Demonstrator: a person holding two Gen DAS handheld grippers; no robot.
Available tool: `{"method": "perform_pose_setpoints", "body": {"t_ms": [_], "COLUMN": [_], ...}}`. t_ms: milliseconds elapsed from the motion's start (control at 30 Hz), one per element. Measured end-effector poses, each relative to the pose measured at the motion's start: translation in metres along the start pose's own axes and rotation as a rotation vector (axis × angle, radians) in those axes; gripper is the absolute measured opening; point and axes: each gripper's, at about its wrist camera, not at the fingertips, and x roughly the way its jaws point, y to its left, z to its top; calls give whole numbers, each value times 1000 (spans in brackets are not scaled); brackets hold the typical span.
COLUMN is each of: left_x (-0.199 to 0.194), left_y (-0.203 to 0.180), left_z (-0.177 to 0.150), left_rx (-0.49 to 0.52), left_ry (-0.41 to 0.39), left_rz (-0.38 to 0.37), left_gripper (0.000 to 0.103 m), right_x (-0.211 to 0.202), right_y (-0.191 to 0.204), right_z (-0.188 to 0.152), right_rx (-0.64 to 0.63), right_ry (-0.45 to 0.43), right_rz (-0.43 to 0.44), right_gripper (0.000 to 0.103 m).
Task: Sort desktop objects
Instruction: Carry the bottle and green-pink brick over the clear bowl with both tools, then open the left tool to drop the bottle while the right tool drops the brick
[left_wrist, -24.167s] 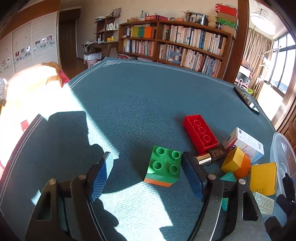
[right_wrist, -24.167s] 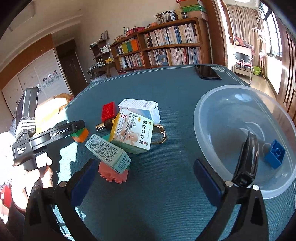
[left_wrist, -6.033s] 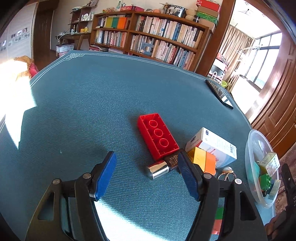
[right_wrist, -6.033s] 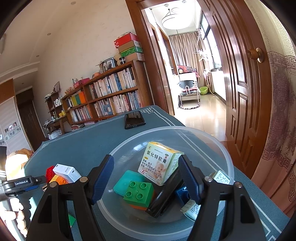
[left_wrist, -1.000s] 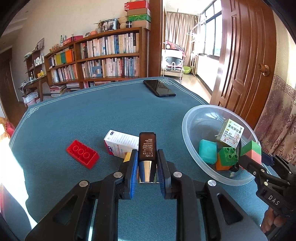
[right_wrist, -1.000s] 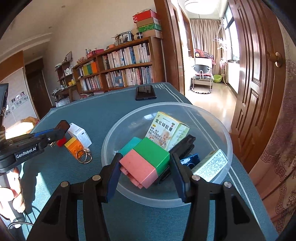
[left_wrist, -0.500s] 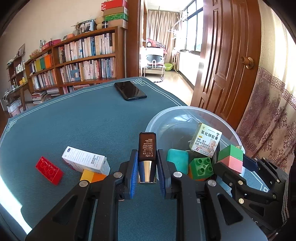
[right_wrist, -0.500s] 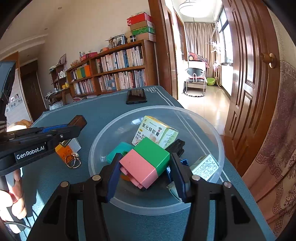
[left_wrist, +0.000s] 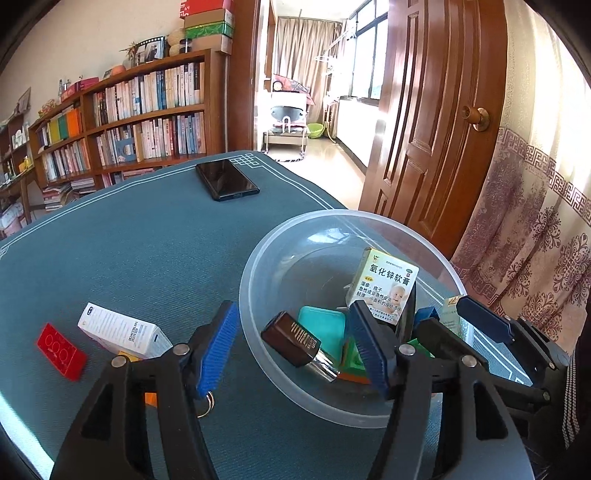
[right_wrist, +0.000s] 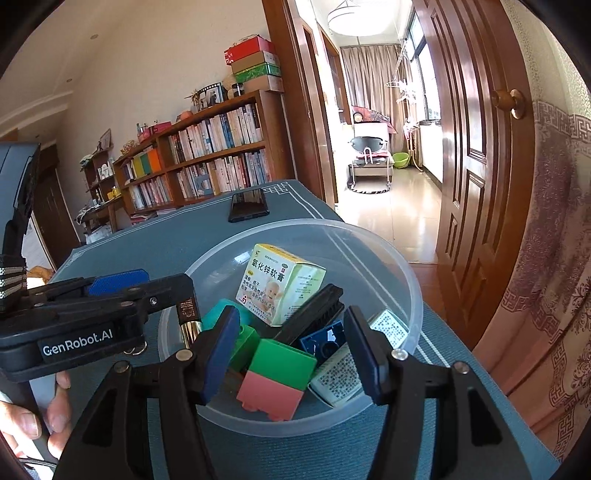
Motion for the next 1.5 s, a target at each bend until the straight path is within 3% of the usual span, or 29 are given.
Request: {"method": "perform_pose_setpoints", "body": {"t_ms": [633,1267,1500], "left_x": [-19,-45,-52], "left_y": [42,119,138], "left_z": [-7,-35,-42], "left_rx": [-135,-298,-257], "left_ry": [-1,5,37], "left_rz": [32,161,252], "left_gripper": [66,66,66], "right_x": [-7,-2,-6], "right_y": [17,58,72], "right_z": [0,-7,-3], "right_rx": [-38,-132,-169], "right_ry": [-25,31,13], "right_rz": [-8,134,161], "right_gripper": [71,71,71]}}
